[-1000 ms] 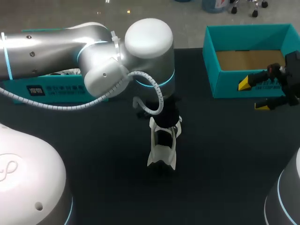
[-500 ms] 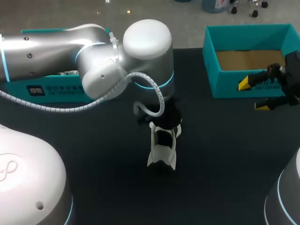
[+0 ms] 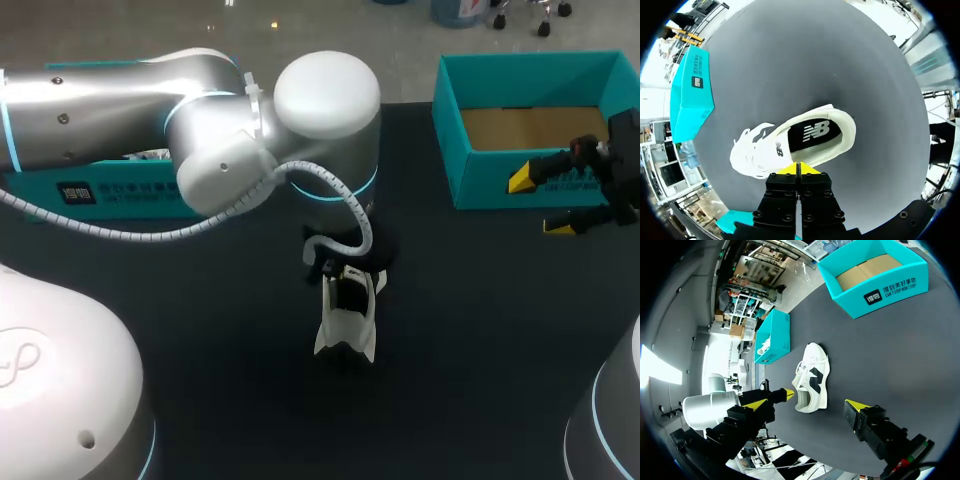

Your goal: Take the shoe out of the shoebox, open the shoe tongue, remove and reinsert the insole, then place the shoe into the shoebox

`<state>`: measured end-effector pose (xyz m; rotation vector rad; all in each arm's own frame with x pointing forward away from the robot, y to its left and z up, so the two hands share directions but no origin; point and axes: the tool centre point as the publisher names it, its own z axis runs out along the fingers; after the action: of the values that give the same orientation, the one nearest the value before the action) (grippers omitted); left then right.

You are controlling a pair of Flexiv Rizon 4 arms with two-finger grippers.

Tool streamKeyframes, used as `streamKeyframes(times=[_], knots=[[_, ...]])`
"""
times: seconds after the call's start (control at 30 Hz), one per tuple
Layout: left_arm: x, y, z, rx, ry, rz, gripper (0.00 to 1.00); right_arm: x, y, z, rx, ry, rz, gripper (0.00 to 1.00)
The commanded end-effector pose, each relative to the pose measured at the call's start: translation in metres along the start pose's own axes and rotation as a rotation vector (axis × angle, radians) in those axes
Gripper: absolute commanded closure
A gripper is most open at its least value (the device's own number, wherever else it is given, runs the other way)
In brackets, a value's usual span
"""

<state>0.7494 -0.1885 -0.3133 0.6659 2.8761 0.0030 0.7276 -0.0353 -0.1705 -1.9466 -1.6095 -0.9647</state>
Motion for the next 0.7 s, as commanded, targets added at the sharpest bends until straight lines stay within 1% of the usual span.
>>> streamKeyframes(times=[0.03, 0.13, 0.33, 0.37, 0.4, 0.43, 0.47, 0.53, 0.57, 0.6, 0.7], knots=[[0.006, -0.013, -0.006, 0.050, 0.095, -0.159, 1.00, 0.000, 0.000, 0.000, -0.001, -0.003, 0.002, 0.00], [0.012, -0.019, -0.010, 0.111, 0.153, -0.128, 1.00, 0.000, 0.000, 0.000, -0.001, -0.003, 0.002, 0.00], [0.022, -0.019, -0.016, 0.114, 0.168, -0.125, 1.00, 0.000, 0.000, 0.000, -0.001, -0.003, 0.002, 0.00], [0.024, -0.020, -0.016, 0.107, 0.168, -0.124, 0.84, 0.000, 0.000, 0.000, -0.001, -0.003, 0.002, 0.00], [0.027, -0.021, -0.016, 0.103, 0.164, -0.119, 0.71, 0.000, 0.000, 0.000, -0.001, -0.003, 0.002, 0.00], [0.029, -0.022, -0.017, 0.100, 0.164, -0.116, 0.71, 0.000, 0.000, 0.000, -0.001, -0.003, 0.002, 0.00], [0.031, -0.023, -0.016, 0.097, 0.165, -0.115, 0.69, 0.000, 0.000, 0.000, -0.001, -0.003, 0.002, 0.00], [0.036, -0.026, -0.016, 0.079, 0.160, -0.119, 0.51, 0.000, 0.000, 0.000, -0.001, -0.003, 0.002, 0.00], [0.038, -0.028, -0.016, 0.069, 0.162, -0.129, 0.20, 0.000, 0.000, 0.000, -0.001, -0.003, 0.002, 0.00], [0.040, -0.030, -0.016, 0.064, 0.157, -0.131, 0.00, 0.000, 0.000, 0.000, -0.001, -0.003, 0.002, 0.00], [0.047, -0.035, -0.016, 0.054, 0.140, -0.136, 0.00, 0.000, 0.000, 0.000, -0.001, -0.003, 0.002, 0.00]])
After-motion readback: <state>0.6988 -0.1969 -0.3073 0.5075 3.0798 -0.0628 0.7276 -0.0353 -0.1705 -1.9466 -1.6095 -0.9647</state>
